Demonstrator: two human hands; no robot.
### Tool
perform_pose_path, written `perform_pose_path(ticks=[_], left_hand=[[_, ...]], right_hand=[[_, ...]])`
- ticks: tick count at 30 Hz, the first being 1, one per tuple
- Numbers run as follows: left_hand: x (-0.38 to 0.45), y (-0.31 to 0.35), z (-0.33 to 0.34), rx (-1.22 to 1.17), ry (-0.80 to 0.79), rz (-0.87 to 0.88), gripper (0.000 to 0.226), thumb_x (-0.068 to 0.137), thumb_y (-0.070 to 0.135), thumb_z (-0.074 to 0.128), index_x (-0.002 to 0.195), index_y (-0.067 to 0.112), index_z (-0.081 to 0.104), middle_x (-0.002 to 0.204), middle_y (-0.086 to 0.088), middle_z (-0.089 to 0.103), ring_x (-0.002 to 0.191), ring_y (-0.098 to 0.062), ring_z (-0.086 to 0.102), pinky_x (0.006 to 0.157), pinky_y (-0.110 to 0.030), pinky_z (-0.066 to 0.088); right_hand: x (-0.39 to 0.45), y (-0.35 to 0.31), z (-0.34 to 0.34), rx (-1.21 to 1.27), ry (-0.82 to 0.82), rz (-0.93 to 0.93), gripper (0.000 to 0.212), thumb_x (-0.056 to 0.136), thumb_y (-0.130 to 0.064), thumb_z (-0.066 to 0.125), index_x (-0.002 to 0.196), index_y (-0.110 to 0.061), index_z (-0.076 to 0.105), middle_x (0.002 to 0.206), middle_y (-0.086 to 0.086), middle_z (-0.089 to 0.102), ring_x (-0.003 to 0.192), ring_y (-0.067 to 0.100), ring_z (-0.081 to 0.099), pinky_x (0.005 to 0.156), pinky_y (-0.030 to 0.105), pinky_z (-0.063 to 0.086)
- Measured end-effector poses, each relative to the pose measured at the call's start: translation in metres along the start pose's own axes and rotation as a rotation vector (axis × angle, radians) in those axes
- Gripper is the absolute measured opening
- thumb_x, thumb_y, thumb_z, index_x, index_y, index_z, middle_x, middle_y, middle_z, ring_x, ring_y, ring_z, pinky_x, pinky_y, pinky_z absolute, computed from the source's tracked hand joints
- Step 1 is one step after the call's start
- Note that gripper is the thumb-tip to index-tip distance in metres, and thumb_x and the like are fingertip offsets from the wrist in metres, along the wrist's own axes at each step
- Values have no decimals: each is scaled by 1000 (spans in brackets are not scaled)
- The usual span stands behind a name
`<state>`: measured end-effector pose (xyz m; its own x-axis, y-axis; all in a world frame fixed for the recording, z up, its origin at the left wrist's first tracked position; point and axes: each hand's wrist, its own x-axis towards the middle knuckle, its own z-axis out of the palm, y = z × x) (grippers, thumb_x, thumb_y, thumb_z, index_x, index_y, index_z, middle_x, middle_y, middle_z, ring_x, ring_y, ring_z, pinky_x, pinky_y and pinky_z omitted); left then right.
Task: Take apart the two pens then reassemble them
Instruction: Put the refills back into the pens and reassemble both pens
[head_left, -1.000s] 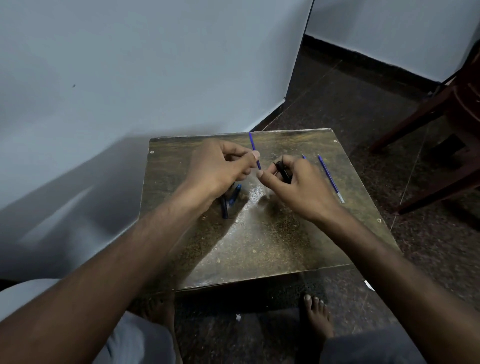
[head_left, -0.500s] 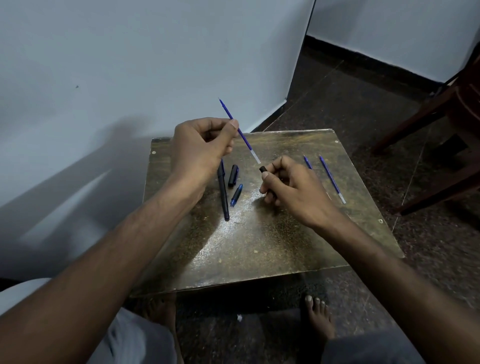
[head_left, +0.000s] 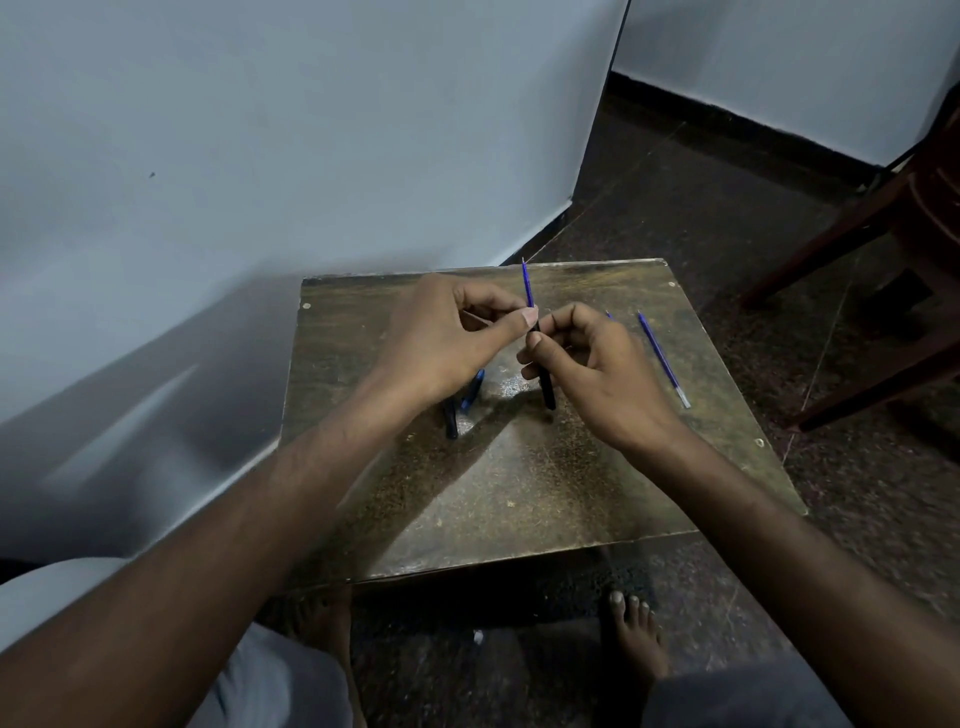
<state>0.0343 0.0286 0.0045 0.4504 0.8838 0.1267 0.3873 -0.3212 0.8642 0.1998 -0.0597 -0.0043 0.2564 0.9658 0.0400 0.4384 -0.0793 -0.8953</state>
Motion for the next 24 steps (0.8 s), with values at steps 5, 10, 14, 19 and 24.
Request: perform_pose_path(ticks=[5, 10, 14, 19, 24], left_hand=[[6, -4, -14, 138, -60, -15, 20, 95, 49, 78, 110, 37, 84, 76, 32, 74, 68, 17, 66, 71, -11, 46], [6, -13, -25, 540, -36, 22, 12, 95, 41, 81, 86, 33, 78, 69, 20, 69, 62, 9, 63, 54, -4, 40], [-3, -13, -18, 666, -56, 1, 28, 83, 55, 87, 77, 29, 79, 64, 18, 72, 61, 5, 67, 53, -18, 48], [-8, -8, -3, 773, -67, -54, 37, 74, 63, 91, 84, 29, 78, 79, 9, 76, 76, -14, 75, 65, -32, 62], [-11, -5, 1, 769, -78, -68, 27, 82, 51, 90, 92, 29, 79, 81, 11, 74, 77, -12, 72, 59, -26, 49]], right_hand=[[0, -1, -1, 29, 9, 11, 10, 105, -24, 69, 109, -14, 69, 97, 5, 83, 89, 13, 82, 87, 53, 66], [0, 0, -1, 34, 8, 15, 4, 105, -24, 70, 104, -21, 68, 99, 4, 83, 89, 15, 82, 88, 54, 66], [0, -1, 1, 25, 10, 16, 6, 104, -25, 71, 105, -19, 68, 97, 1, 83, 87, 15, 82, 87, 53, 66], [-2, -2, 1, 9, 2, 11, 6, 104, -26, 71, 104, -20, 69, 96, 0, 83, 87, 14, 81, 87, 50, 66], [-2, -2, 0, 9, -2, 11, 5, 104, -25, 71, 104, -21, 69, 94, -1, 83, 86, 15, 81, 85, 51, 66]])
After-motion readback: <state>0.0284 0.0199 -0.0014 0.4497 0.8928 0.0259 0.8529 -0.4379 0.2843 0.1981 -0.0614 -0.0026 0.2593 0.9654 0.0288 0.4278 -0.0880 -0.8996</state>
